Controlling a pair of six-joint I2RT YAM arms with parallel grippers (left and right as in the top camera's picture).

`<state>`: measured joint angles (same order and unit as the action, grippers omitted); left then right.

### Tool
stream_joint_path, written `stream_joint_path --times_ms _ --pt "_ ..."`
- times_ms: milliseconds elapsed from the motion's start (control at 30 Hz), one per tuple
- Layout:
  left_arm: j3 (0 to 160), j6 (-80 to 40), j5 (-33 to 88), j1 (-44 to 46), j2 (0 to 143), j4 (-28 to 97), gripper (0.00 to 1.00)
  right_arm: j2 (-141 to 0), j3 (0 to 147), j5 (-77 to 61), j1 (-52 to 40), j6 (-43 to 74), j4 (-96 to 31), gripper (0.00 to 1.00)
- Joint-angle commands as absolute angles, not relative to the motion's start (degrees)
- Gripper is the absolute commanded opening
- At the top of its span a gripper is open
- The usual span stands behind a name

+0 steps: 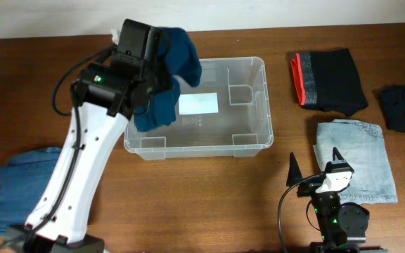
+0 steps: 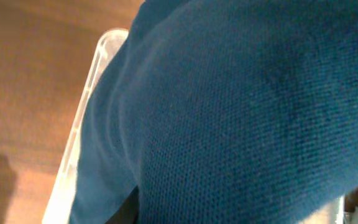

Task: Pack container
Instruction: 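Lift the teal shirt and carry it right into the container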

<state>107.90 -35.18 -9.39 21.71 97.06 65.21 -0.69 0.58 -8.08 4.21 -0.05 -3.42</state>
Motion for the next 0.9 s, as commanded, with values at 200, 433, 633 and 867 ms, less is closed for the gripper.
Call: stream_joint_path --times_ms 200,433,633,867 --pt "108.66 -41.10 -5.19 24.34 105.25 63.90 0.01 -0.19 0.32 -8.43 4.58 -0.19 -3.70 0.99" --pt "108.66 -45.41 -5.32 29.26 109.67 60.80 0.01 -0.19 0.32 -8.43 4.58 -0.19 -3.70 0.99" --pt "108.66 -47.11 -6.76 32.80 111.59 58.33 0.01 -0.19 0.32 -8.43 4.58 -0.19 -3.70 0.99" --pt "108.66 -47.07 -9.96 33.61 114.21 58.00 0.04 -0.19 0.32 -8.43 4.58 -0.19 -3.70 0.99"
